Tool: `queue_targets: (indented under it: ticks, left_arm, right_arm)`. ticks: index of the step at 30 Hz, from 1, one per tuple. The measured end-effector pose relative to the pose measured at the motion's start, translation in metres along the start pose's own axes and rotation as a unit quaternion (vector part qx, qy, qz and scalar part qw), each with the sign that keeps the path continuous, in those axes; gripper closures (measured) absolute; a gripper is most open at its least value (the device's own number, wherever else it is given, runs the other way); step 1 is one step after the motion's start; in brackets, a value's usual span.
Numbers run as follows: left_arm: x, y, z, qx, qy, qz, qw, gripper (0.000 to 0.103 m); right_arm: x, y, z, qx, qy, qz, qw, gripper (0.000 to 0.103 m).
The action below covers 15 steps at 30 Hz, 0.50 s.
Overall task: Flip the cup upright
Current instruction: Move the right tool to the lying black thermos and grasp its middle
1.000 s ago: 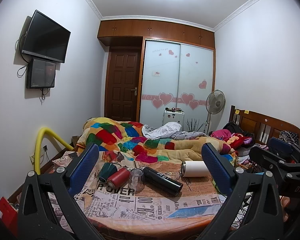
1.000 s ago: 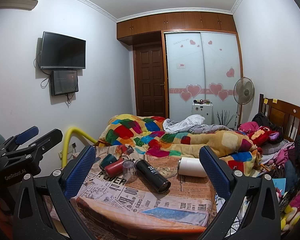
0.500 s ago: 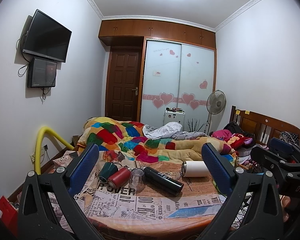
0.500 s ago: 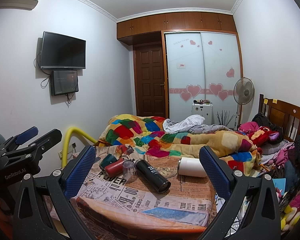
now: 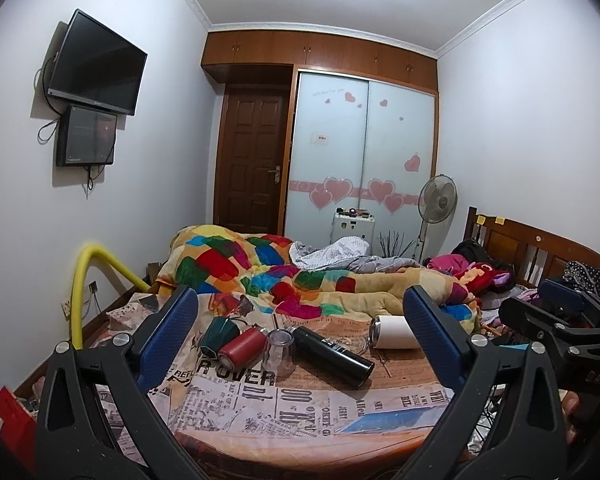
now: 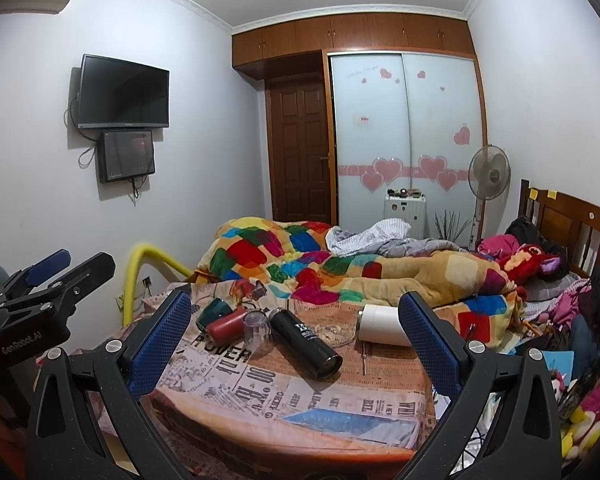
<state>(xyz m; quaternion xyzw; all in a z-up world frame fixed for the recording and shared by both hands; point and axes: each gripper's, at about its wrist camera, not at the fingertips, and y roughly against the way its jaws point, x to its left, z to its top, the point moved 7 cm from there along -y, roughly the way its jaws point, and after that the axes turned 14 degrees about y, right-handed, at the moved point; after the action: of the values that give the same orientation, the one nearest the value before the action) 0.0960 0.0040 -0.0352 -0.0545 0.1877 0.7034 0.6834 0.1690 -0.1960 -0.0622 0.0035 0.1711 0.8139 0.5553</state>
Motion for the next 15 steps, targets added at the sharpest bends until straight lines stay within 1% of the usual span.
queue_targets:
  ticks: [5,6,10,15]
  left_arm:
    - [0.013,-0.021,-0.007,0.007,0.006,0.014,0.9999,0.0]
    - [0.017,-0.027,-0.009,0.013,0.008,0.018,0.9997,0.0]
    - [0.037,-0.058,-0.02,0.04,0.02,0.039,0.9982,0.0]
    - [0.071,-0.104,-0.047,0.096,0.04,0.068,0.9922,0.0]
  right_arm:
    - [0.0,-0.027,-0.008,0.029,0.011,0.009,0.999,0.0]
    - [-0.001,-0.039,-0.012,0.041,0.017,0.011,0.999,0.0]
    - [-0.002,-0.077,-0.024,0.08,0.037,0.02,0.996,0.0]
    - [-0.003,-0.138,-0.047,0.148,0.069,0.039,0.986,0.0]
